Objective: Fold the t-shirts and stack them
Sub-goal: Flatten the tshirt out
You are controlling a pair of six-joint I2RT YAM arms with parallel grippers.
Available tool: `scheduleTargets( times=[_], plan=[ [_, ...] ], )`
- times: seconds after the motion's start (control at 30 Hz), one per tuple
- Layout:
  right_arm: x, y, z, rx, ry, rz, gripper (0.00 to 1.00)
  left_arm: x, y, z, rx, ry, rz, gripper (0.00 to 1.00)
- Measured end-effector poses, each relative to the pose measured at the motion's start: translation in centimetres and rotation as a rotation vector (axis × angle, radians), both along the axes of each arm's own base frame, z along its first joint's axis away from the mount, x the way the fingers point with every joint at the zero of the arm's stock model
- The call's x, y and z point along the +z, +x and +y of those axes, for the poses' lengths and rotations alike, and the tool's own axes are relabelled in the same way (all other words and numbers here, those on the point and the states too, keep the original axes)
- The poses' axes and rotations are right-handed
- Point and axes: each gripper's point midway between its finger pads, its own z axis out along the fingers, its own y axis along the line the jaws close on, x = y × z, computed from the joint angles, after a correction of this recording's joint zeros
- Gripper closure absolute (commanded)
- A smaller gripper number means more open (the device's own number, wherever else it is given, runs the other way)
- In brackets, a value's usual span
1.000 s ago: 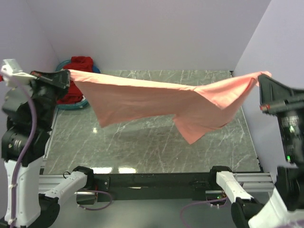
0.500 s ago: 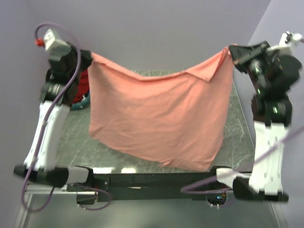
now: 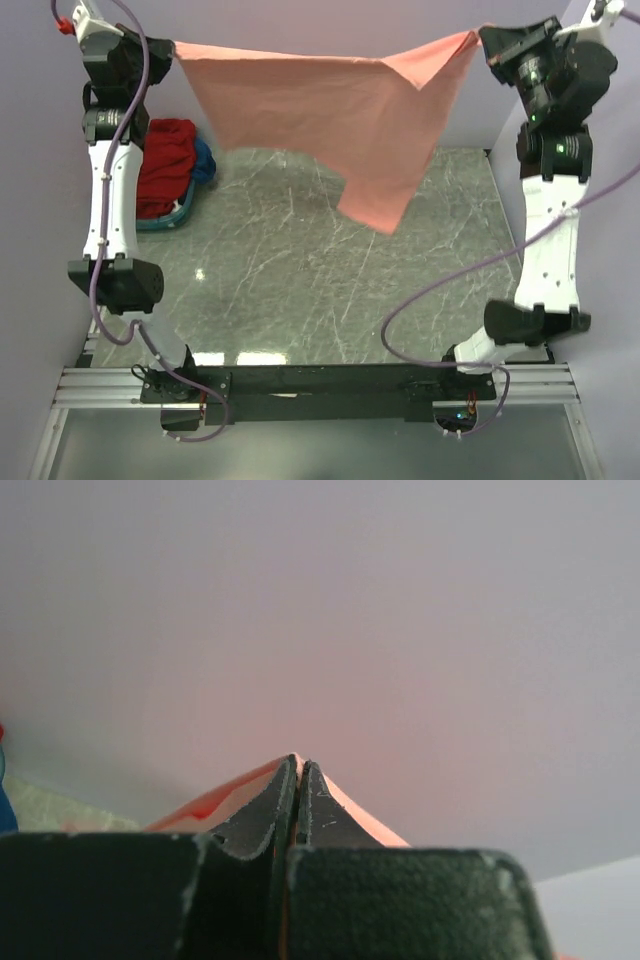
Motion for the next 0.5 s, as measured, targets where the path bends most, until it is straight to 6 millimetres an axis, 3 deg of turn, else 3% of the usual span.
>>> scheduleTargets(
  times=[0.07, 0.13, 0.2, 0.27, 0.37, 0.5],
  plan=[
    [-1.0, -1.6, 0.0, -0.004, 0.0, 0.006, 1.0, -0.5, -0.8, -0.2, -0.017, -0.007, 0.0, 1.0],
    [-3.0, -3.8, 0.0, -0.008, 0.003, 0.023, 1.0, -2.4, -2.0, -0.7, -0.037, -0.015, 0.038, 0.99],
    [-5.9, -5.4, -0.1, -0.015, 0.008, 0.043, 1.0, -4.9, -2.9, -1.2, -0.059, -0.021, 0.081, 1.0],
    [-10.0, -6.7, -0.1, -0.017, 0.022, 0.101, 1.0, -8.2, -3.7, -1.6, -0.073, -0.038, 0.147, 1.0],
    [-18.5, -7.9, -0.1, -0.018, 0.057, 0.225, 1.0, -14.9, -5.3, -1.8, -0.078, -0.077, 0.252, 1.0],
    [-31.9, -9.8, 0.0, -0.029, 0.124, 0.464, 1.0, -27.2, -9.0, -2.2, -0.067, -0.141, 0.488, 1.0]
  ],
)
